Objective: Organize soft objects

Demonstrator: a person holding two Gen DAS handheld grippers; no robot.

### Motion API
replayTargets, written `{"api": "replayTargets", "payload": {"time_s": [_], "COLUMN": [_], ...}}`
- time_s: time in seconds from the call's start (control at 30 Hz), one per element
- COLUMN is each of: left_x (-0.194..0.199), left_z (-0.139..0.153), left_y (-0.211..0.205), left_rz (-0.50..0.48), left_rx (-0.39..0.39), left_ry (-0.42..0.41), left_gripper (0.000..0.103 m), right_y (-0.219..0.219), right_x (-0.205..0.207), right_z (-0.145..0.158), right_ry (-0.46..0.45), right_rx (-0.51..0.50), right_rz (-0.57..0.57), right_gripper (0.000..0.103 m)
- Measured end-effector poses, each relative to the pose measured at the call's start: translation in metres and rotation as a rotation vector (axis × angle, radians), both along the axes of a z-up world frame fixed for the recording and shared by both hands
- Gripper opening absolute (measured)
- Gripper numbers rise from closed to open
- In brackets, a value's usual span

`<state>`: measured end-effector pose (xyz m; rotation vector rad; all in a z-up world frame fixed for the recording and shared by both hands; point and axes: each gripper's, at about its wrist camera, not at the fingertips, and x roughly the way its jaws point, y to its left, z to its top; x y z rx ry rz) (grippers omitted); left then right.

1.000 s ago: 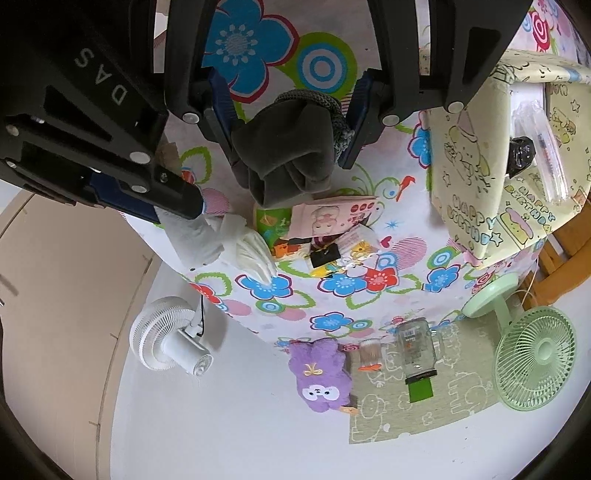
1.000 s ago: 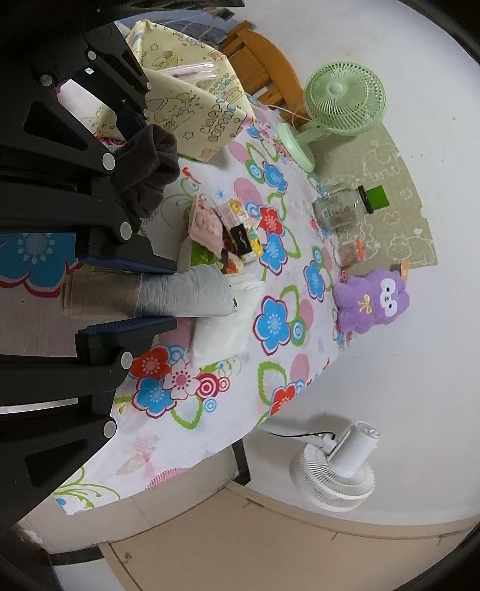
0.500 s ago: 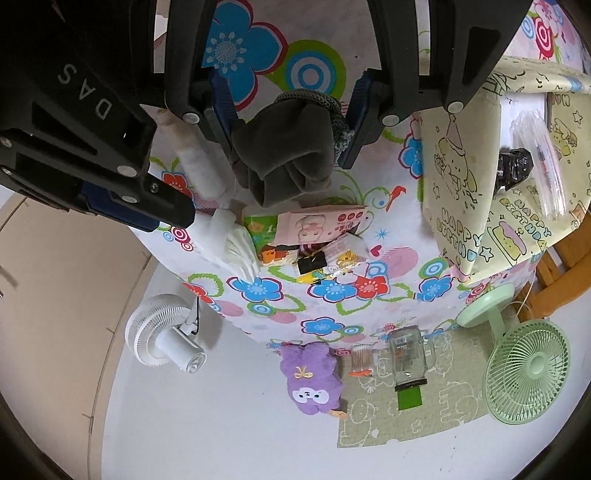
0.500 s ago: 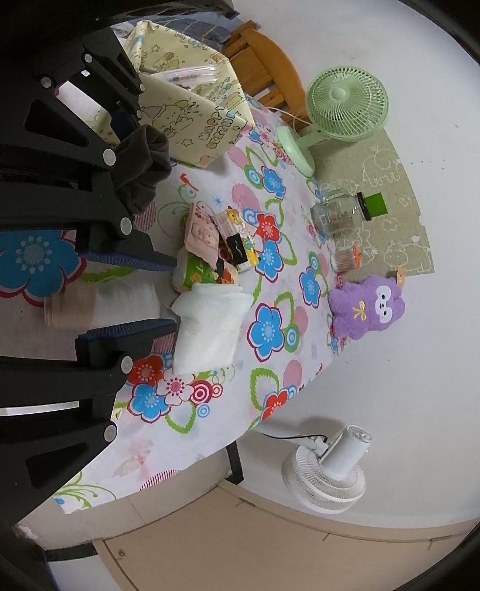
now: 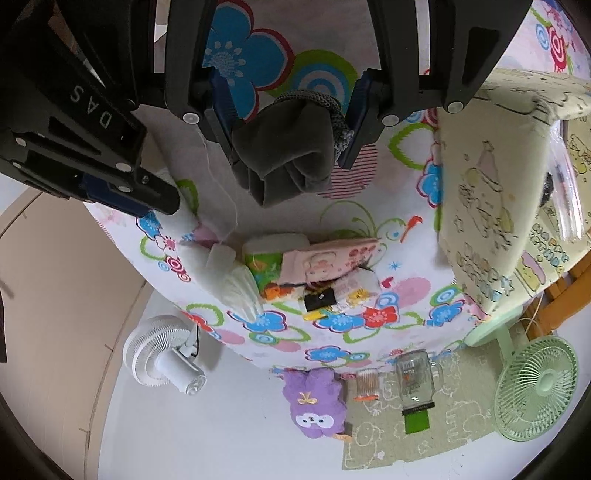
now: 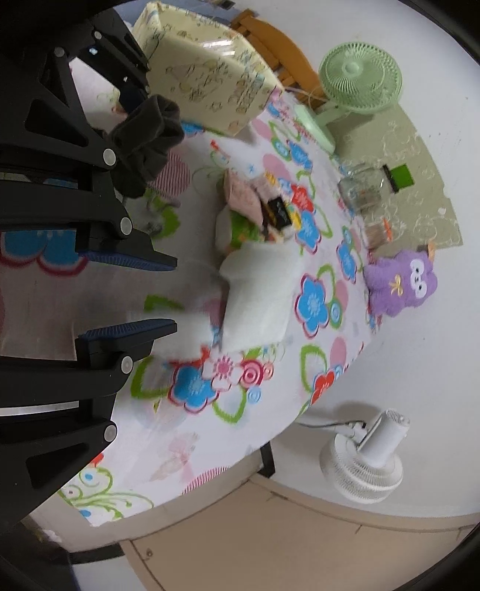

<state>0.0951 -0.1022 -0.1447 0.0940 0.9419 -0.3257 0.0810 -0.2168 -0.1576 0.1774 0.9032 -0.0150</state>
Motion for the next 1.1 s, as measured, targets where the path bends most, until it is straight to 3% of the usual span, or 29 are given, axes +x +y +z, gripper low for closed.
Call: {"api": "replayTargets", "payload": {"time_s": [0.13, 0.4, 0.43, 0.5, 0.53, 0.67, 1.1], "left_x": [0.001, 0.007, 0.007, 0.007, 0.007, 0.007, -0.001], "left_z": [-0.007, -0.014, -0.015, -0.015, -0.014, -0.009, 0.029], "left_y": [-0.008, -0.017, -0.018, -0.019, -0.020, -0.019, -0.005], "left_rz": [-0.016, -0.027, -0.029, -0.032, -0.035, -0.031, -0.005], "left_rx": [0.011, 0.042, 0.046, 0.051, 0.051, 0.044, 0.026], "left_ry": [0.017, 0.036, 0.037, 0.037, 0.036, 0.026, -0.064], "left_gripper": [0.053, 0.053, 0.053, 0.053, 0.053, 0.052, 0.052], "right_y": [-0.010, -0.018, -0.019, -0.018, -0.019, -0.020, 0.003], "right_x": [0.003, 0.009, 0.010, 0.010, 0.011, 0.010, 0.003], "right_z": [-0.009, -0.026, -0.028, -0.028, -0.028, -0.023, 0.020], "right_ry": [0.021, 0.066, 0.069, 0.067, 0.070, 0.059, -0.037], "right_rx": [0.011, 0.029, 0.035, 0.024, 0.019, 0.022, 0.002], "right_rz": [-0.018, -0.032, -0.033, -0.028, -0.030, -0.017, 0.025], "right_gripper": [0.048, 0.048, 0.047, 0.036, 0.023, 0.018, 0.017]}}
